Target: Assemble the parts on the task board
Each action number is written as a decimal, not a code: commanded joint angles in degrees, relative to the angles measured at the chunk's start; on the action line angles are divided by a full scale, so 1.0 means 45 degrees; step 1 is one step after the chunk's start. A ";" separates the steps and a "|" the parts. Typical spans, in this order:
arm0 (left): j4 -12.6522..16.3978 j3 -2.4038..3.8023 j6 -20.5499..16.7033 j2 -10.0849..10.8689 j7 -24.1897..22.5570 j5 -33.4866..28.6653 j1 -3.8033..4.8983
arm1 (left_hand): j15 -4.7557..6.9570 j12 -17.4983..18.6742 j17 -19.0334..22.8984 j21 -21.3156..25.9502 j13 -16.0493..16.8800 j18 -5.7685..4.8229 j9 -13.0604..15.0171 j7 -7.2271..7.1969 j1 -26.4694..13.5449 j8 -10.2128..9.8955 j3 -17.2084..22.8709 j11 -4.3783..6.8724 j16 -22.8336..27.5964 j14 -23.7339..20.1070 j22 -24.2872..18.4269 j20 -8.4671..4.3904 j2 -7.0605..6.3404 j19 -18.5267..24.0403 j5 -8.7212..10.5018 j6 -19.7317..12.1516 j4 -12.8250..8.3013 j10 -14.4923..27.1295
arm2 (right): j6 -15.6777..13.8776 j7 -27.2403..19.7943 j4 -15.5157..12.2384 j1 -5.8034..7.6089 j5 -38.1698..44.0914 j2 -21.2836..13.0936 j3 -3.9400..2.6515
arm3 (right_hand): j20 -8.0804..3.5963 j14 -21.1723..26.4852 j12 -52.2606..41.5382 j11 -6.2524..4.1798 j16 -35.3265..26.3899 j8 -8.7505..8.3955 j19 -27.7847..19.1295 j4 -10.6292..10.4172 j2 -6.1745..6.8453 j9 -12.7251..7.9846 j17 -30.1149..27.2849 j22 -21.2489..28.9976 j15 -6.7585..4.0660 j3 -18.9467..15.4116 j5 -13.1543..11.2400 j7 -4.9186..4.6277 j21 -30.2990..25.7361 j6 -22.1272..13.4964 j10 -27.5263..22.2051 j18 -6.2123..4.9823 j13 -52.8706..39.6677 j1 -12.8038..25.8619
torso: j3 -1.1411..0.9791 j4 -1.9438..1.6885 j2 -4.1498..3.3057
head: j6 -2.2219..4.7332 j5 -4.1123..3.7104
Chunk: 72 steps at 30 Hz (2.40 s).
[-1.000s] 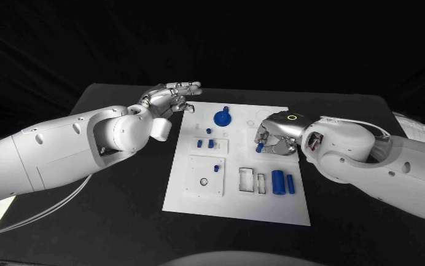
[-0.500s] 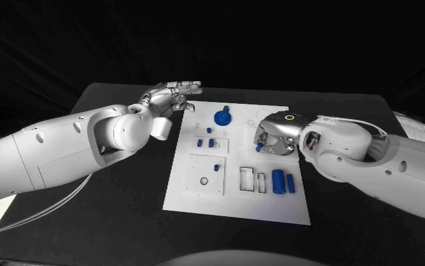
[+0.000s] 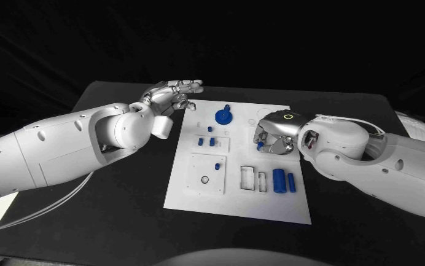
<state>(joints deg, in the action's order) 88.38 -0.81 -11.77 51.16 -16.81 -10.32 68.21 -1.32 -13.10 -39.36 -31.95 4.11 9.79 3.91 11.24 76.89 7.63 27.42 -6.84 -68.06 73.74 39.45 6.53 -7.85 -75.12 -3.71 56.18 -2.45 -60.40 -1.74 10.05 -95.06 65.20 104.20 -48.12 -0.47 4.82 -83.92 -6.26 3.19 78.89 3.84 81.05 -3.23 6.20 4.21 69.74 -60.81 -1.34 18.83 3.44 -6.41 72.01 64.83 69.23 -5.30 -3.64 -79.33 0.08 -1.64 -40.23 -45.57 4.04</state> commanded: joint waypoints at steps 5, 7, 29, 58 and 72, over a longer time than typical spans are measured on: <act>0.0013 0.0009 0.0199 -0.0003 -0.0111 0.0053 0.0007 | -0.0032 -0.0037 -0.0009 0.0047 -0.0013 0.0108 0.0001 0.0010 -0.0007 0.0075 -0.0078 -0.0019 -0.0057 -0.0077 -0.0021 0.0023 0.0045 0.0044 -0.0003 -0.0086 -0.0001 0.0077 | 0.0239 -0.0031 0.0061 -0.0073 0.0237 0.0078 0.0022 | -0.0088 -0.0586 0.0069 -0.0003 0.0058 -0.0041 0.0027 -0.0043 0.0124 -0.0022 -0.0010 0.0031 -0.0035 0.0121 -0.0058 0.0003 -0.0046 -0.0016 0.0150 -0.0090 -0.0015 0.0056 | -0.0001 0.0011 0.0005 | -0.0023 0.0043; 0.0012 0.0009 0.0205 -0.0003 -0.0111 0.0053 0.0007 | -0.0032 -0.0037 -0.0009 0.0047 -0.0013 0.0108 0.0001 0.0010 -0.0007 0.0075 -0.0078 -0.0019 -0.0057 -0.0077 -0.0021 0.0023 0.0045 0.0044 -0.0003 -0.0086 -0.0001 0.0077 | 0.0199 -0.0030 0.0067 -0.0077 0.0255 0.0081 0.0022 | -0.0098 -0.0589 0.0081 -0.0021 0.0068 -0.0006 0.0033 -0.0046 0.0077 -0.0007 0.0005 0.0018 -0.0053 0.0204 -0.0055 0.0009 -0.0039 0.0064 0.0246 -0.0089 -0.0027 0.0027 | 0.0001 0.0014 0.0007 | -0.0024 0.0043; -0.0164 0.0007 0.0213 -0.0029 -0.0074 0.0093 0.0006 | -0.0035 -0.0056 -0.0008 0.0047 -0.0012 0.0109 0.0002 0.0013 0.0001 0.0087 -0.0082 -0.0022 -0.0067 -0.0079 -0.0021 0.0026 0.0056 0.0044 -0.0006 -0.0104 -0.0010 0.0101 | -0.1662 -0.0036 -0.1017 0.0107 -0.0035 -0.0612 -0.0103 | -0.0355 -0.0646 0.0099 -0.0255 0.0267 0.0360 0.0151 0.0667 -0.0551 0.0278 0.0322 -0.0275 -0.0262 0.1519 -0.0131 0.0059 0.0160 0.1071 0.1442 -0.0036 -0.0177 -0.0673 | 0.0009 0.0017 0.0026 | -0.0015 0.0131; -0.0148 0.0007 0.0307 -0.0155 -0.0043 0.0095 0.0004 | -0.0037 -0.0069 0.0009 0.0047 -0.0013 0.0110 0.0001 0.0019 0.0003 0.0093 -0.0088 -0.0027 -0.0068 -0.0086 -0.0021 0.0028 0.0061 0.0045 -0.0005 -0.0123 -0.0017 0.0128 | -0.1982 -0.1067 -0.1700 -0.1034 -0.0373 0.2026 -0.0051 | -0.0363 -0.0620 0.0283 -0.0207 0.0212 0.0304 0.0110 0.0828 -0.0370 0.0302 0.0217 -0.0172 -0.0235 0.1594 -0.0125 -0.0003 0.0094 0.1046 0.1397 -0.0054 -0.0160 -0.0554 | 0.0030 -0.0005 -0.0009 | -0.0254 0.0927; -0.0090 0.0007 0.0308 -0.0117 -0.0025 0.0095 0.0005 | -0.0037 -0.0069 0.0009 0.0047 -0.0013 0.0110 0.0001 0.0019 0.0003 0.0093 -0.0088 -0.0027 -0.0068 -0.0086 -0.0021 0.0028 0.0061 0.0045 -0.0005 -0.0123 -0.0017 0.0128 | -0.1371 -0.1158 -0.0856 -0.1543 -0.0310 0.2544 -0.0018 | -0.0357 -0.0622 0.0323 -0.0190 0.0222 0.0280 0.0115 0.0863 -0.0354 0.0301 0.0236 -0.0195 -0.0224 0.1613 -0.0122 -0.0023 0.0108 0.1021 0.1374 -0.0048 -0.0156 -0.0541 | 0.0014 -0.0001 -0.0004 | -0.0442 0.1088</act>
<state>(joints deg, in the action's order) 87.78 -0.81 -11.50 50.68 -16.67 -10.09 68.20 -1.32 -13.10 -39.36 -31.95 4.11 9.79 3.91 11.44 76.89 7.87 27.42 -7.05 -68.06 73.75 39.40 6.53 -7.84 -75.12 -3.71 55.97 -2.45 -60.20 -9.80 5.67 -99.01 58.34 102.01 -36.82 -0.58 3.48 -83.94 -4.82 3.94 79.78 4.74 81.55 0.27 5.37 5.51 70.81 -61.64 -2.14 26.10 2.69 -6.17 72.56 69.18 73.67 -5.29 -4.25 -81.24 0.16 -1.64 -40.25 -47.40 8.81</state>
